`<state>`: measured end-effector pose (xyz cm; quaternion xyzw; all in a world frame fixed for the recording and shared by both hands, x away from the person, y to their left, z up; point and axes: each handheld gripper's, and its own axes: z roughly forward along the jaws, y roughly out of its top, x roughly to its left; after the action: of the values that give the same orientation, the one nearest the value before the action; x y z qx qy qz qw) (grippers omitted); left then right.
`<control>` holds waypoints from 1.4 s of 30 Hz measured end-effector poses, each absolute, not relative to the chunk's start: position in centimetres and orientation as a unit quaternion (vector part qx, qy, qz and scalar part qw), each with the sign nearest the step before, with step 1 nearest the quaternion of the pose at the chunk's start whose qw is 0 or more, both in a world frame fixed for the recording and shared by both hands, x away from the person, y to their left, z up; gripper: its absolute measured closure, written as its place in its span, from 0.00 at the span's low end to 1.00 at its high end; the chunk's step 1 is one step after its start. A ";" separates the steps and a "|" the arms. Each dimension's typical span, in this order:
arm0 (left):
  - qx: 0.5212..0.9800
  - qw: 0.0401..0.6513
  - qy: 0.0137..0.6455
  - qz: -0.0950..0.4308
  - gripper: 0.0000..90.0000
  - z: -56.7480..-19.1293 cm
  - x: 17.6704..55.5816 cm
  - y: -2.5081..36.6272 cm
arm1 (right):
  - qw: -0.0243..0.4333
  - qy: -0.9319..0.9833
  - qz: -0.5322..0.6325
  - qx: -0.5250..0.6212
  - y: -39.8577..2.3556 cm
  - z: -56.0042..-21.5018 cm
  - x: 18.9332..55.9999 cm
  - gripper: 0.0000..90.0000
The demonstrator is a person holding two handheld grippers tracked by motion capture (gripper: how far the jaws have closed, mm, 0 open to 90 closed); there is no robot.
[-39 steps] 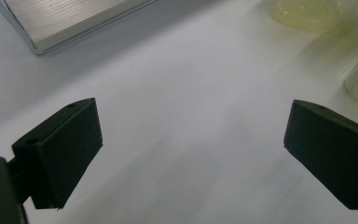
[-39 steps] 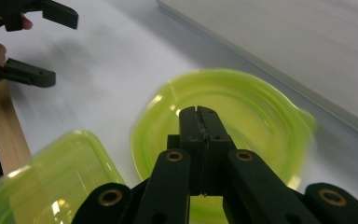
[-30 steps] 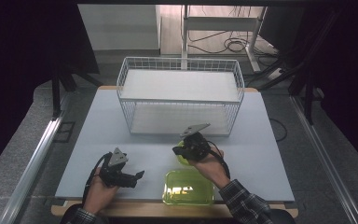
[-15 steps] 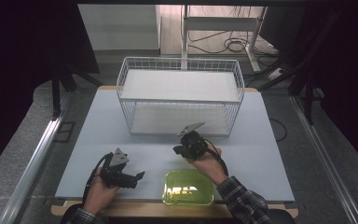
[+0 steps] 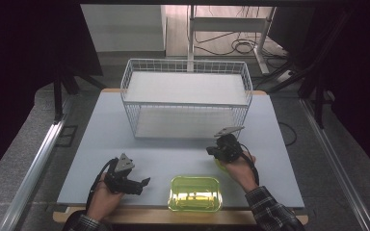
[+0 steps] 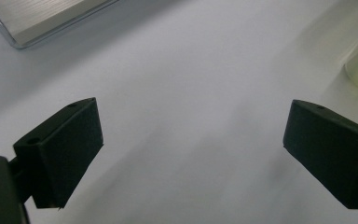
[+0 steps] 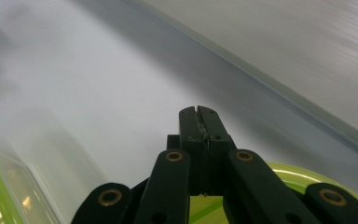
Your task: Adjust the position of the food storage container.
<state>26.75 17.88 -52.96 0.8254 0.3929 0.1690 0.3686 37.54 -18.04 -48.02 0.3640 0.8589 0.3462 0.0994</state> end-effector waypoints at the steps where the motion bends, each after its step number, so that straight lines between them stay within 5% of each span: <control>1: 0.825 0.368 0.393 0.169 0.05 -53.0 26.7 17.9 | 0.102 0.857 0.347 0.366 -18.6 -48.0 37.5 0.99; 12: 0.829 0.362 0.393 0.165 0.06 -52.8 26.7 17.6 | 0.129 0.836 0.332 0.417 -24.2 -47.5 36.4 0.98; 22: 0.839 0.366 0.376 0.144 0.09 -51.7 25.8 16.2 | 0.116 0.841 0.352 0.395 -23.4 -47.0 32.4 0.97; 27: 0.854 0.366 0.350 0.120 0.31 -51.4 25.0 14.8 | 0.093 0.845 0.352 0.392 -23.0 -47.7 29.5 0.98; 32: 0.872 0.355 0.327 0.078 0.72 -51.8 24.7 13.7 | 0.086 0.849 0.340 0.396 -23.3 -48.5 26.8 0.98; 39: 0.885 0.355 0.302 0.020 0.98 -52.4 24.6 12.1 | 0.041 0.856 0.323 0.401 -23.0 -50.0 24.9 0.98; 42: 0.885 0.359 0.296 0.005 1.00 -52.4 24.5 11.6 | 0.027 0.856 0.328 0.399 -22.6 -50.1 24.9 0.98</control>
<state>24.54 11.56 -52.44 0.8852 0.2960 0.0050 0.3588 24.85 -22.65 -50.12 0.3985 0.8559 0.3284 0.0269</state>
